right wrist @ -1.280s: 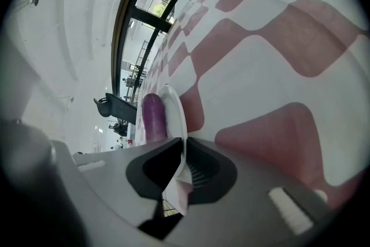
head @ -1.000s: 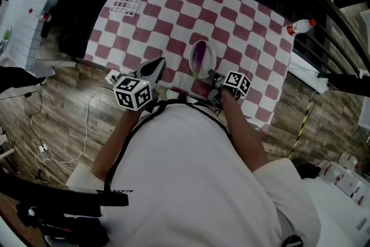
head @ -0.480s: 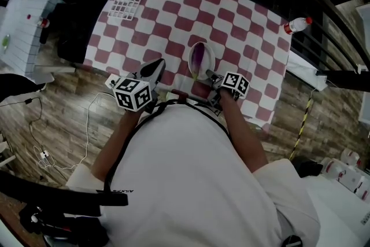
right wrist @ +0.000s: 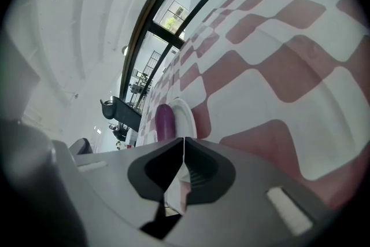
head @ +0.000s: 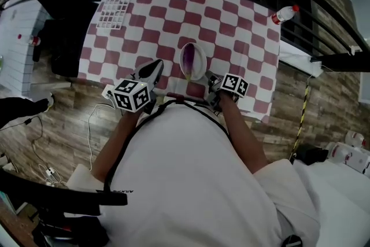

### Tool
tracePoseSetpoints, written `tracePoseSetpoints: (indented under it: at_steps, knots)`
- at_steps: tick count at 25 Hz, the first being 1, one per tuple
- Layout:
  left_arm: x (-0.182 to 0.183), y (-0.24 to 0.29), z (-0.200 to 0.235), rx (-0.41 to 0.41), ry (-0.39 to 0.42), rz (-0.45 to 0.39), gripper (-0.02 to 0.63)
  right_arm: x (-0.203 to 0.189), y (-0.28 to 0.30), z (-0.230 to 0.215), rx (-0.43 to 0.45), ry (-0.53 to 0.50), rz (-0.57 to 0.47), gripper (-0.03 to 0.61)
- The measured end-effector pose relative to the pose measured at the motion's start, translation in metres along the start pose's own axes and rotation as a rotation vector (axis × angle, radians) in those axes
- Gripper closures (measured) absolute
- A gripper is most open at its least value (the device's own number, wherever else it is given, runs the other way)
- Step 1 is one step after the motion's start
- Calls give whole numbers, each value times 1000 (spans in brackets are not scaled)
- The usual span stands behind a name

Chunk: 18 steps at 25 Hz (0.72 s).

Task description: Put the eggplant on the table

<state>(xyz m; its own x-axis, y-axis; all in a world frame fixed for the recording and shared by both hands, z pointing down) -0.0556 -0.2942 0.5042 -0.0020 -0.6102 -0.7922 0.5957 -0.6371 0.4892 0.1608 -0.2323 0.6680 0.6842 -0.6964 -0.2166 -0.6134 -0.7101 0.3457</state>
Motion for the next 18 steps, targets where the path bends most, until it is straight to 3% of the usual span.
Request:
tracePoseSetpoints:
  at_steps: [18]
  knots:
    - [12, 21, -32, -103, 49, 8, 614, 24, -52, 100, 262, -182, -173, 572]
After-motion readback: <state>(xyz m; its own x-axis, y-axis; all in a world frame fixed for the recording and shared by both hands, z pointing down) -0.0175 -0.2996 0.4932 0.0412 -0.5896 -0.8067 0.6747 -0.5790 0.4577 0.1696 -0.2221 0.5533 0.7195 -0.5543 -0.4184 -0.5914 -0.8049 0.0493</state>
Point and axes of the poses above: the fingertips, and each gripper's own axes: y forward along the fingers, z to its left, x out of its top, the point moved 3 cm from there along -y, backward along the fingers, and after that the axes turned 15 degrees about x, right-handed, at the moved point
